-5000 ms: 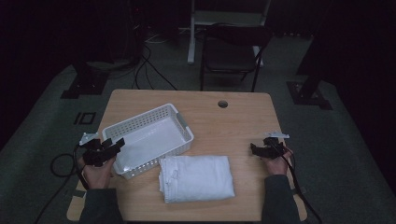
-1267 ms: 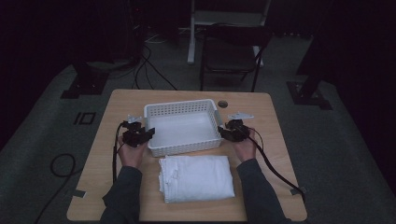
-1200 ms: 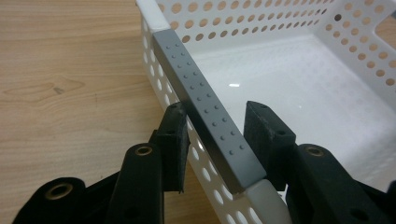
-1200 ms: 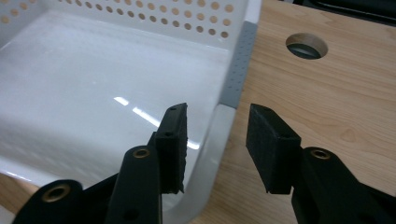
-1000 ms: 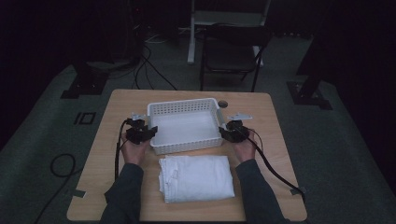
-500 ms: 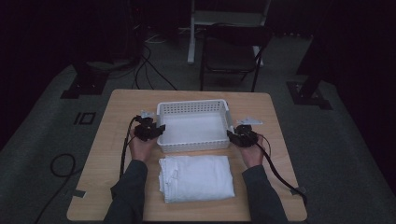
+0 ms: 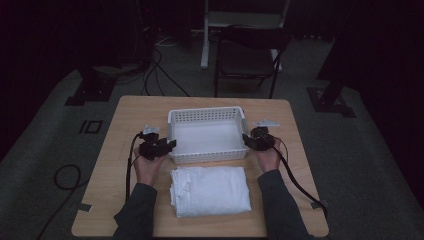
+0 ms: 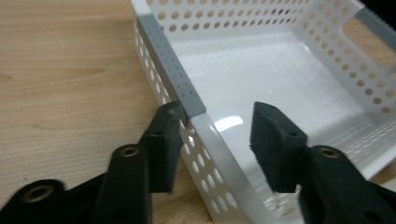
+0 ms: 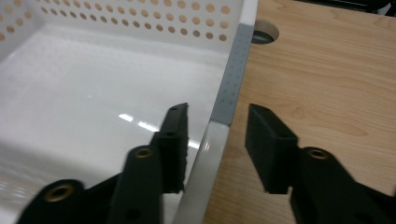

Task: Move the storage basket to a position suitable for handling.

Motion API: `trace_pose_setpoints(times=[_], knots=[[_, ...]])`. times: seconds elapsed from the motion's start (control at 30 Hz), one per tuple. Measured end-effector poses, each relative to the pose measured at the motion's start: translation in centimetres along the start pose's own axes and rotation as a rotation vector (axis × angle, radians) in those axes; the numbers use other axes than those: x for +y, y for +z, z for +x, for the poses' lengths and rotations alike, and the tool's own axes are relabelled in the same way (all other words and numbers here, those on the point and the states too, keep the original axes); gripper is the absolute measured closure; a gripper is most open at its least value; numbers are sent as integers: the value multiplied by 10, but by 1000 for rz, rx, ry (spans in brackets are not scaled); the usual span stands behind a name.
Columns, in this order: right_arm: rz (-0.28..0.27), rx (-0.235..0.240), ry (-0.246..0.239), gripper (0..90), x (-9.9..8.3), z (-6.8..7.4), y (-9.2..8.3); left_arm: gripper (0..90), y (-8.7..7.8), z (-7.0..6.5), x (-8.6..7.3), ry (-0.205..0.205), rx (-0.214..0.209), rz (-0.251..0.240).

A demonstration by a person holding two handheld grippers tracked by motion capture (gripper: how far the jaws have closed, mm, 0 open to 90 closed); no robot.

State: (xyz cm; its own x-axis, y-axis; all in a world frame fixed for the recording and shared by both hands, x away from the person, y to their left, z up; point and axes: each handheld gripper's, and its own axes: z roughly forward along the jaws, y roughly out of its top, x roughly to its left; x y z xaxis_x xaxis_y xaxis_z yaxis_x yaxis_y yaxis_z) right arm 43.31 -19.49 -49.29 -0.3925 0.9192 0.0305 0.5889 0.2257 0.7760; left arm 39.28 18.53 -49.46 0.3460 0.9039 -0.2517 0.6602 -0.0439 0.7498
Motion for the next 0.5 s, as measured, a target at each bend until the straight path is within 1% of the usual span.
trace_pose_setpoints(times=[0.1, 0.13, 0.17, 0.33, 0.4, 0.5], knots=[[2, -2, -11, 662, -2, 0, -1, 611, 3, 1, 1, -2, 6, 5], [2, -6, -11, 666, -3, 0, -2, 617, 4, 1, 1, -2, 3, 3], [4, -4, -11, 665, -3, 0, -3, 622, 6, 0, 5, 13, 15, 3], [2, -3, -20, 647, -9, 0, -9, 660, 10, 1, 11, 12, 28, -1], [0, -1, -16, 643, -11, 0, -12, 662, 13, 0, 13, 22, 27, -3], [-5, -2, -12, 638, -13, -2, -13, 665, 14, -1, 14, 24, 26, -2]])
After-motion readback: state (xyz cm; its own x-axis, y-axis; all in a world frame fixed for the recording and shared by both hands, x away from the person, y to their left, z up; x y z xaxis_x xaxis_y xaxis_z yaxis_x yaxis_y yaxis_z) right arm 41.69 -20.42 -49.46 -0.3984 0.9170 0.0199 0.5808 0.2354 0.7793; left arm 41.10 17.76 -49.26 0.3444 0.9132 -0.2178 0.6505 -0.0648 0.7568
